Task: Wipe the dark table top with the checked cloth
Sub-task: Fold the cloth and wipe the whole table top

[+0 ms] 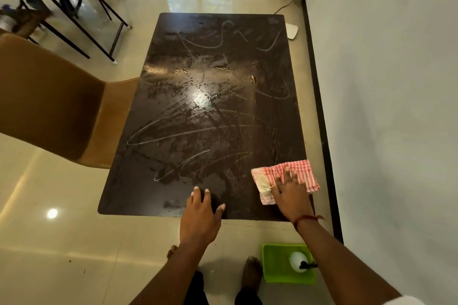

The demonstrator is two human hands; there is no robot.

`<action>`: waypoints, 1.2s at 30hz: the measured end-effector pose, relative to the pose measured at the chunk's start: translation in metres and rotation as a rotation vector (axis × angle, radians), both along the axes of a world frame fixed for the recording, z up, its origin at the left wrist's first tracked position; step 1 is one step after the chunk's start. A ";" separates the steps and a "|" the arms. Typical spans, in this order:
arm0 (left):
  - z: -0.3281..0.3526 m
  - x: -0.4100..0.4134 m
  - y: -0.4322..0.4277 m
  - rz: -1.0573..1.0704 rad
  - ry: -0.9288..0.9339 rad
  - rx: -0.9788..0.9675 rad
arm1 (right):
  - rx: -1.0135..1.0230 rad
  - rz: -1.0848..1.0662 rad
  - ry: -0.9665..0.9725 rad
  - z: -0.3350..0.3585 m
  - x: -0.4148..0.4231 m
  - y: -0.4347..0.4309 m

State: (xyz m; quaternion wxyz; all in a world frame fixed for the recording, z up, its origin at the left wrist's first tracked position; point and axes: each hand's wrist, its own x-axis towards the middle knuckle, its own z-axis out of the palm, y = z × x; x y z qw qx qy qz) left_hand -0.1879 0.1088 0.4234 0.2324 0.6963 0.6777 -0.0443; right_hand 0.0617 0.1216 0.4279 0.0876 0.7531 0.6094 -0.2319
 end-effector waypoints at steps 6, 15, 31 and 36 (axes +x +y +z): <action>0.001 -0.014 0.000 -0.091 -0.016 -0.034 | -0.034 0.236 0.066 0.004 -0.033 0.003; -0.003 -0.027 0.002 -0.094 -0.085 -0.080 | 0.006 0.081 -0.049 0.006 -0.012 0.024; 0.004 -0.036 0.014 -0.174 -0.079 -0.240 | -0.034 0.182 -0.022 0.005 -0.049 0.020; 0.010 -0.041 0.014 -0.200 -0.086 -0.280 | -0.112 0.484 0.134 0.006 -0.060 -0.009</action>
